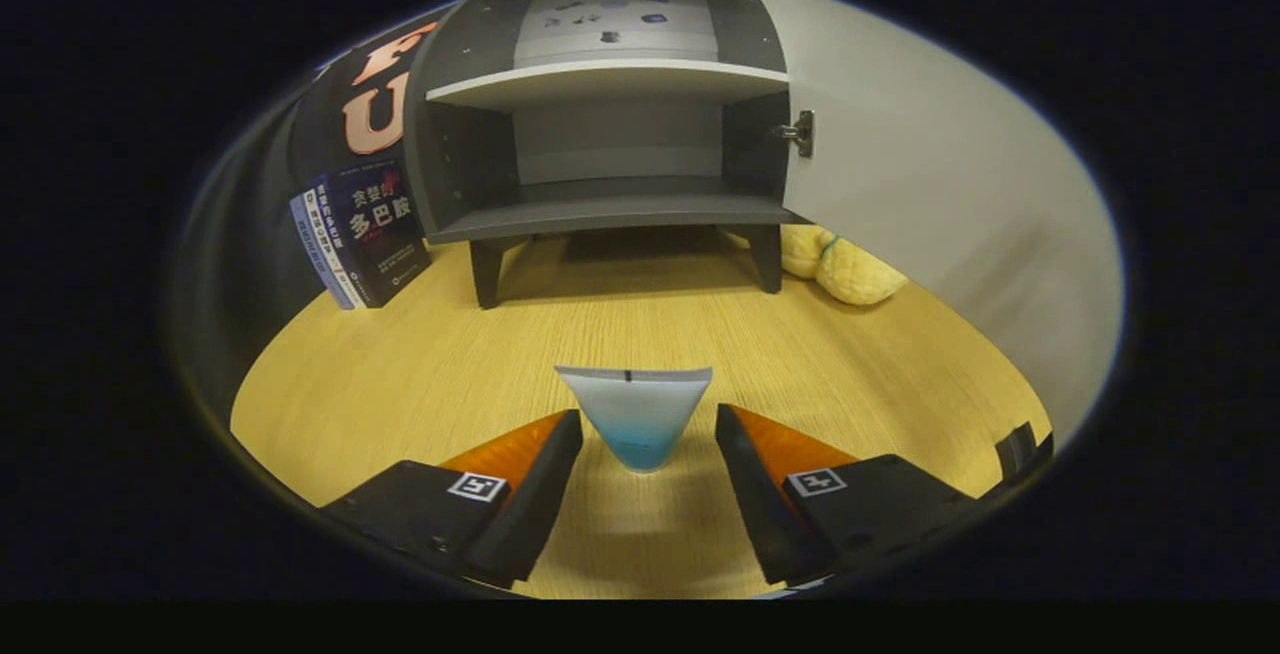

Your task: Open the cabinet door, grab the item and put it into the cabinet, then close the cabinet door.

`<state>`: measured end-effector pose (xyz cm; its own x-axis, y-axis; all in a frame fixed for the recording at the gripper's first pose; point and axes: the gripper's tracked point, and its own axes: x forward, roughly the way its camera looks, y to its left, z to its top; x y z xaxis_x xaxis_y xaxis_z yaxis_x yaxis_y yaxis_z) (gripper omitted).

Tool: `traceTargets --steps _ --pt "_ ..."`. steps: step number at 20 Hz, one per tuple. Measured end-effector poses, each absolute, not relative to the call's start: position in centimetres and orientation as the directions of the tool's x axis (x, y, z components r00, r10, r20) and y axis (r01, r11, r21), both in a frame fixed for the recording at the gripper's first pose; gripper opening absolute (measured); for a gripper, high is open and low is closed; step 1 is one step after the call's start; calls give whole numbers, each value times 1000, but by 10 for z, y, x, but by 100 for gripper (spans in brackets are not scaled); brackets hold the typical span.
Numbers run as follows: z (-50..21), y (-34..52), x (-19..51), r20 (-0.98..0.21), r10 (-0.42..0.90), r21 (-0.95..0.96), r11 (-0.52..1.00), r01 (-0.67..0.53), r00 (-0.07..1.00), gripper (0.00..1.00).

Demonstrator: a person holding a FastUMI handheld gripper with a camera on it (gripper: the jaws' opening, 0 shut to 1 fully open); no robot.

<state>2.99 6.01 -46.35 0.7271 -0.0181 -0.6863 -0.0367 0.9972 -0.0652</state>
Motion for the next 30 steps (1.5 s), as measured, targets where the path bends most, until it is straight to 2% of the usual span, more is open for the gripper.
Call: traceTargets --steps 2,3,6,11,17,22,27,30 --pt "-463 61 28 -701 -20 -66 997 -37 713 58" --pt "-456 66 26 -707 1 -42 998 -44 708 56" --pt "-405 77 36 -657 70 27 997 -70 751 56" --pt "-260 98 86 -490 149 11 986 -165 859 56" --pt "-123 119 150 -326 244 13 967 -254 913 55" --pt "-100 129 227 -296 235 -37 966 -258 926 55" --pt "-126 127 308 -400 194 -60 970 -237 896 55" --pt "-154 130 330 -478 182 -62 969 -240 859 56"
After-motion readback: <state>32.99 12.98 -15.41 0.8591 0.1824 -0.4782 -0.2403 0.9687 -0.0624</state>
